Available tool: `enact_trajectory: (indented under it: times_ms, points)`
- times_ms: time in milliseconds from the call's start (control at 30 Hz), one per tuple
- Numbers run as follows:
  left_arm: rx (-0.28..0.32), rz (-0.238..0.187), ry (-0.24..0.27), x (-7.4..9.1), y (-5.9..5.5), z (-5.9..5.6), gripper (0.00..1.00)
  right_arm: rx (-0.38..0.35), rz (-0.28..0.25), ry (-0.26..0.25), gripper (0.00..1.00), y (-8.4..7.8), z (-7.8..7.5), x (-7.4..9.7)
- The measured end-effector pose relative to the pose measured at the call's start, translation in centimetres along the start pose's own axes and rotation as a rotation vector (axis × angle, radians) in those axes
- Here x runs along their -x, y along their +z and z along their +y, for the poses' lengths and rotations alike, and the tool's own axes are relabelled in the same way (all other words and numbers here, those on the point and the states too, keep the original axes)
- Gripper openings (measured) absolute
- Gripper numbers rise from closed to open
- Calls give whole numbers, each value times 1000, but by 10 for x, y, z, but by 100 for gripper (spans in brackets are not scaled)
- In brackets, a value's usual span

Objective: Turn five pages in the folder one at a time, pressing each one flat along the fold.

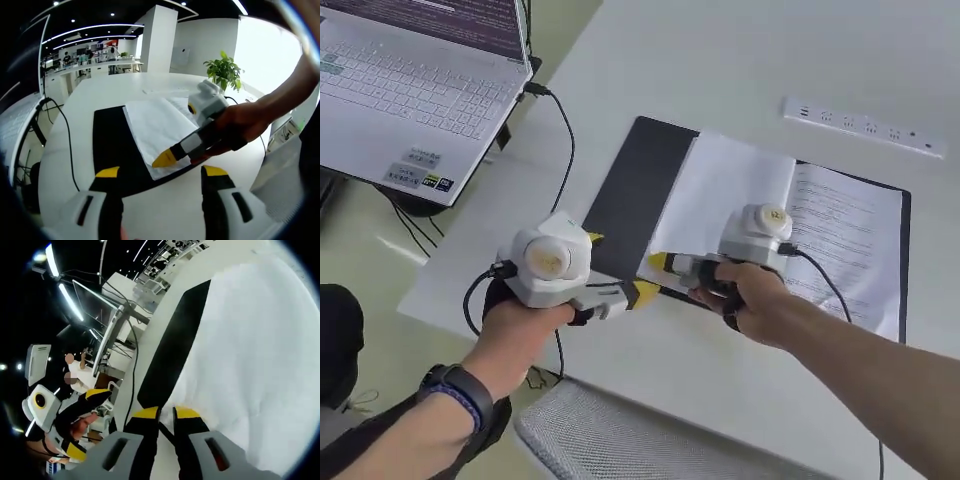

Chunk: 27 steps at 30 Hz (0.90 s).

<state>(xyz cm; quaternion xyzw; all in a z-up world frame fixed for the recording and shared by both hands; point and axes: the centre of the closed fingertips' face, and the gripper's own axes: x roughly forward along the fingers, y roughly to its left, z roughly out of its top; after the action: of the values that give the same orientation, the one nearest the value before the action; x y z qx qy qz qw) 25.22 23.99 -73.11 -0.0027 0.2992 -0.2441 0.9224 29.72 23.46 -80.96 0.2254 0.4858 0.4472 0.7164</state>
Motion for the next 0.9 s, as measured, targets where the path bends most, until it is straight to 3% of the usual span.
enact_trajectory:
  times_ms: [133, 300, 400, 500, 633, 733, 900]
  points:
    - [-2, 4, -2, 1, 0, -1, 63, 54, 2, 11, 18, -1, 5, 0]
    - [3, 4, 0, -1, 0, 2, 63, 38, -3, 26, 24, -1, 7, 1]
    - [0, 6, -1, -2, 3, 2, 62, 41, -19, 87, 33, 2, 17, 3]
    - [7, 6, 6, -3, 4, 3, 60, 59, -46, 108, 38, 9, 21, 9]
    - [26, -3, 12, -9, 7, 5, 55, 72, -90, 109, 36, 23, 20, 24]
    - [27, -10, 15, -14, 11, 7, 44, 95, -136, 100, 35, 38, 13, 37]
    - [19, -10, 7, -30, 16, 8, 40, 96, -203, 63, 32, 52, 8, 70]
